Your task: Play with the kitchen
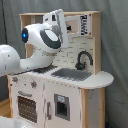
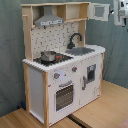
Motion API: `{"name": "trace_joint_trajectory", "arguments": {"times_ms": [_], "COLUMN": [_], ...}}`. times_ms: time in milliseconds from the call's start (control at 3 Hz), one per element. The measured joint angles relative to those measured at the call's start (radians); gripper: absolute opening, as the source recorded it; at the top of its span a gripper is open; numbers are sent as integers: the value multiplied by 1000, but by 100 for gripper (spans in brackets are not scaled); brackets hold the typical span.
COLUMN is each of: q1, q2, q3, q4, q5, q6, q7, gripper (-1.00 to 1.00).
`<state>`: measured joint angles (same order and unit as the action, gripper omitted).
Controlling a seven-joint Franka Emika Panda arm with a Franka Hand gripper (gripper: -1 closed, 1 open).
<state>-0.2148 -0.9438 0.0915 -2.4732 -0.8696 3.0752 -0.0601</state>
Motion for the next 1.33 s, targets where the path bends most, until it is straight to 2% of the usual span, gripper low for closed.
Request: {"name": "trace_joint_trajectory", "arguments": {"times_ms": [333,667,1000,1333], "q1": [0,0,-2,-10], "q2": [71,128,143,178], "q3": [40,101,184,252], "q4": [52,102,142,200], "q5": [1,1,2,3], "q6": [28,56,53,51], "q7": [22,61,114,151], "gripper": [-100,-100,-100,-100]}}
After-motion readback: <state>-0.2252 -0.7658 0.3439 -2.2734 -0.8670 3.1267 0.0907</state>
